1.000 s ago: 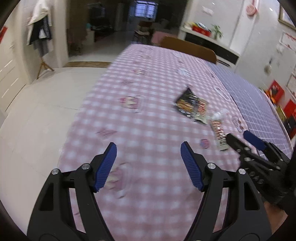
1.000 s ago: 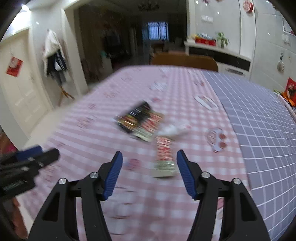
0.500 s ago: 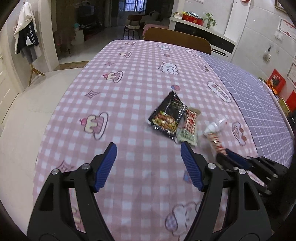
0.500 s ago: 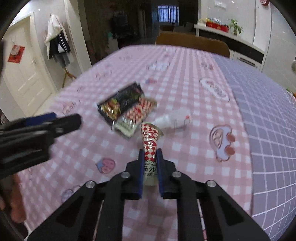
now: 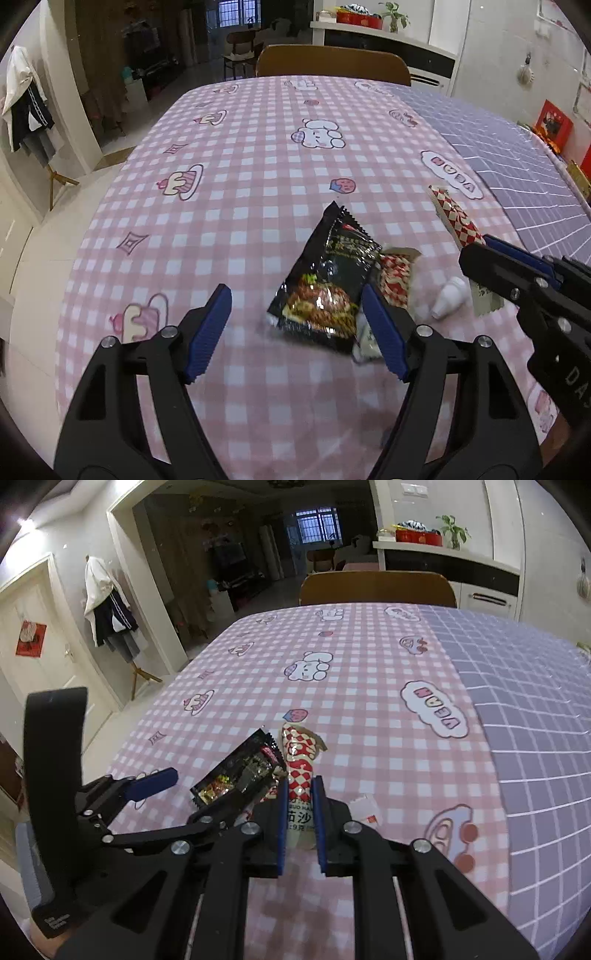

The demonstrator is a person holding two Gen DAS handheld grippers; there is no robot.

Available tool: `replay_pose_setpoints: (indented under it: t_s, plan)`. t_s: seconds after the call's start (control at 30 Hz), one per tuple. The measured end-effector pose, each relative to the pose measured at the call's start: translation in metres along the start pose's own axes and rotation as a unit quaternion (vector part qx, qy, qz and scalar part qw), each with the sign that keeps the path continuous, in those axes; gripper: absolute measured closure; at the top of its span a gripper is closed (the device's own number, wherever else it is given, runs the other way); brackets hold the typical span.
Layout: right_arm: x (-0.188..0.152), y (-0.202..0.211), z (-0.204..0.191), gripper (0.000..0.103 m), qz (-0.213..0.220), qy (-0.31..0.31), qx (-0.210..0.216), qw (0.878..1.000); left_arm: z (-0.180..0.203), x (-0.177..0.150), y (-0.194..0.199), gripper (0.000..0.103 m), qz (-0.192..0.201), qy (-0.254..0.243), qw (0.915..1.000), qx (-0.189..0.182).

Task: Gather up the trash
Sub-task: 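Grasp the red-white checkered snack bar with the right tool while the left tool grasps the black snack packet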

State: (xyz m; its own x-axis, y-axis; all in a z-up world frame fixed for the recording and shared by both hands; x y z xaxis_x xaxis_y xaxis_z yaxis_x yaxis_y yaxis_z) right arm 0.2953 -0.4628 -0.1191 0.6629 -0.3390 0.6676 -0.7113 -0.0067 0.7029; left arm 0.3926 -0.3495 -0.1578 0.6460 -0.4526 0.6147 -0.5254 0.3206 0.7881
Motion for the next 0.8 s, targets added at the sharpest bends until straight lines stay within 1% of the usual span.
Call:
replay_pose_setpoints:
  t_s: [0.07,0.2,0.33,0.37,0.4,0.43,0.47,0.5,0.57,0.67,0.8]
  plan:
    - [-0.001,-0.005,0.002,0.090,-0.004,-0.005,0.005,1.000,0.002,0.002,-0.006,0.031,0.000,-0.006,0.9999,-0.008]
    - [-0.002,-0.007,0.005,0.090,-0.005,-0.012,0.011,1.000,0.010,0.007,-0.018,0.031,-0.007,-0.033,0.9994,0.003]
    - [-0.003,-0.007,0.010,0.090,-0.007,-0.020,0.013,1.000,0.014,0.008,-0.020,0.032,-0.003,-0.036,0.9993,0.002]
    - [-0.003,-0.007,0.010,0.090,-0.006,-0.020,0.013,1.000,0.011,0.009,-0.020,0.043,-0.005,-0.026,0.9996,-0.009]
    - [-0.003,-0.006,0.010,0.090,-0.005,-0.021,0.013,1.000,0.008,0.009,-0.018,0.050,-0.005,-0.017,0.9997,-0.016]
    - [-0.004,-0.005,0.009,0.090,-0.005,-0.021,0.015,1.000,0.007,0.010,-0.017,0.064,-0.006,-0.016,0.9997,-0.014]
    - [-0.004,-0.005,0.009,0.090,-0.005,-0.022,0.018,1.000,0.005,0.010,-0.016,0.072,-0.010,-0.015,0.9996,-0.023]
    - [-0.004,-0.005,0.008,0.090,-0.004,-0.023,0.021,0.999,0.005,0.009,-0.014,0.072,-0.015,-0.015,0.9994,-0.029]
    - [-0.005,-0.002,0.004,0.090,-0.002,-0.019,0.024,1.000,0.006,0.007,-0.009,0.079,-0.015,-0.019,0.9994,-0.026]
    - [-0.006,0.003,-0.003,0.090,0.001,-0.012,0.031,0.999,-0.003,0.000,0.001,0.085,-0.009,0.009,0.9990,-0.042]
    - [-0.011,0.017,-0.021,0.090,0.004,0.004,0.046,0.999,-0.024,-0.015,0.028,0.086,0.011,0.047,0.9972,-0.058]
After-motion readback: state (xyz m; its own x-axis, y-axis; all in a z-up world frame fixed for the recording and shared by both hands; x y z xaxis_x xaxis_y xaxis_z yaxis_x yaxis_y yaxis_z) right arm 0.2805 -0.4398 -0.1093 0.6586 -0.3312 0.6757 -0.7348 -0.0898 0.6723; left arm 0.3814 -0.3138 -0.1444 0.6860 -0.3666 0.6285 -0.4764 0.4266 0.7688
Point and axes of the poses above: each gripper's, at about its wrist camera, not at the fingertips, and y roughly against the way its jaws point, z to its right, x to its top, the point moved 1 cm from there along -y, roughly the way its jaws point, and after that the axes turned 4 degrees about -y, right-handed, at the moved point
